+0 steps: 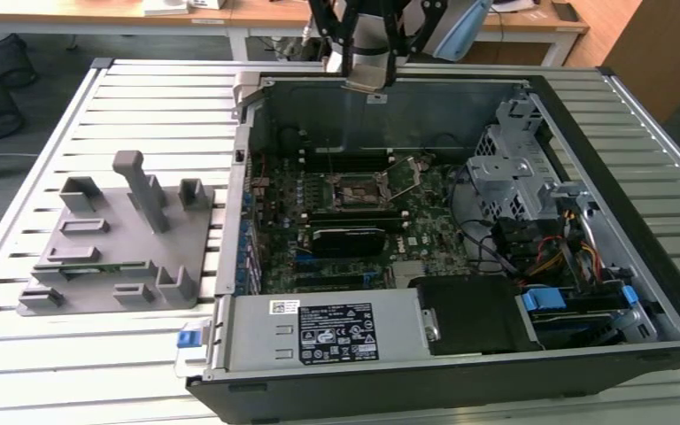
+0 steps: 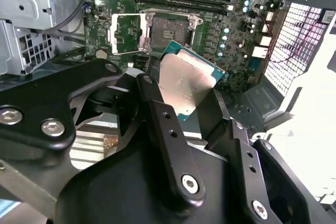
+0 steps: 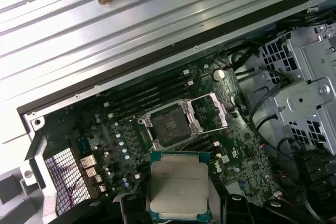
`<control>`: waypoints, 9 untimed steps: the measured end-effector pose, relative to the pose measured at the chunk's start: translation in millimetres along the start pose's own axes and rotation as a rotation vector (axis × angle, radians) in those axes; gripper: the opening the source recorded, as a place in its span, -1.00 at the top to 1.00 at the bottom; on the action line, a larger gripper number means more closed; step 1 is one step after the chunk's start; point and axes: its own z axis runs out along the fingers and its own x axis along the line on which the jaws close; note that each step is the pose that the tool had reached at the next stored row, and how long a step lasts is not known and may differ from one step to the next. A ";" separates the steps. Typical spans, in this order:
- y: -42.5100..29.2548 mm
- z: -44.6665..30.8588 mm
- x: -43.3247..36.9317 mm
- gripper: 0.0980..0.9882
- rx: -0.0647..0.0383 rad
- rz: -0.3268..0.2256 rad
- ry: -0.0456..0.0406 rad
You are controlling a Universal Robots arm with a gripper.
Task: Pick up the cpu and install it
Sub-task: 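Place the cpu into insertion slot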
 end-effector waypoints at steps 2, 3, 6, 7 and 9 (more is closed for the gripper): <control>0.1 0.1 0.0 0.04 0.001 0.022 -0.0007; 0.1 0.2 0.1 0.04 0.002 0.033 -0.0010; 0.3 0.4 0.1 0.04 0.004 0.066 -0.0020; 0.3 0.5 0.2 0.04 0.004 0.077 -0.0024; 0.3 0.7 0.2 0.04 0.006 0.100 -0.0031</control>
